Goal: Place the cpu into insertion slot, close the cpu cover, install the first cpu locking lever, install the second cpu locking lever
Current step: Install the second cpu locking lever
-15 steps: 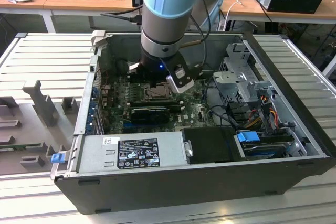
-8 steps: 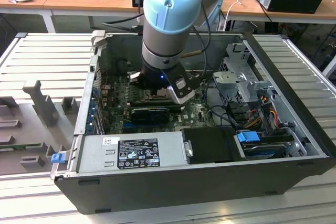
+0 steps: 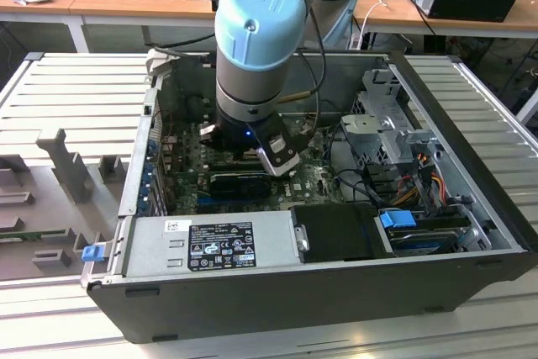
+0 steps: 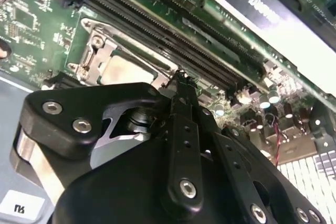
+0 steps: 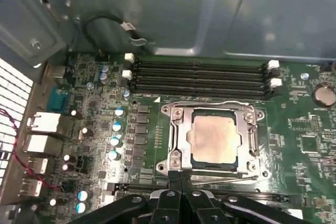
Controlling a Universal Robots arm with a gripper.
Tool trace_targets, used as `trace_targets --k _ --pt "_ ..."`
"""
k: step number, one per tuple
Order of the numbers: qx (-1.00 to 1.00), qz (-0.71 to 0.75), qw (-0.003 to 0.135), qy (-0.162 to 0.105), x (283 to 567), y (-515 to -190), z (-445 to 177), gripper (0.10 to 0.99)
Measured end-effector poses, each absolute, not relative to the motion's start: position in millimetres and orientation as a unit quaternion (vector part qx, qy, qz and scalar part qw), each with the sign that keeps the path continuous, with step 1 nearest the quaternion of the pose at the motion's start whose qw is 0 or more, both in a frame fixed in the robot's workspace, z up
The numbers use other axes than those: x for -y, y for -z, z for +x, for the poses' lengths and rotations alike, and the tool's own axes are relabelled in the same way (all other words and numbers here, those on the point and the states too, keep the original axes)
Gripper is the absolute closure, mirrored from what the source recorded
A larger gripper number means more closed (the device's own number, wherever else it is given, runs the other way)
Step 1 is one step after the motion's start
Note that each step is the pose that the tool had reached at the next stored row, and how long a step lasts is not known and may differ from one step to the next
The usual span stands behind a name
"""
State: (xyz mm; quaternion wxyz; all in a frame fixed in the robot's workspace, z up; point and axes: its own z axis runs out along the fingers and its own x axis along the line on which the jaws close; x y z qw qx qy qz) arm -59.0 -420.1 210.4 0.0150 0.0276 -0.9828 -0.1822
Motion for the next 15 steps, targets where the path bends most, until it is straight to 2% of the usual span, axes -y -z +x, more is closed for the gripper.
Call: trace_targets --k 6,15 --pt "0.983 0.028 0.015 0.183 420 -196 -69 0.980" --pt "0.982 0.028 0.015 0.185 411 -191 -74 0.980"
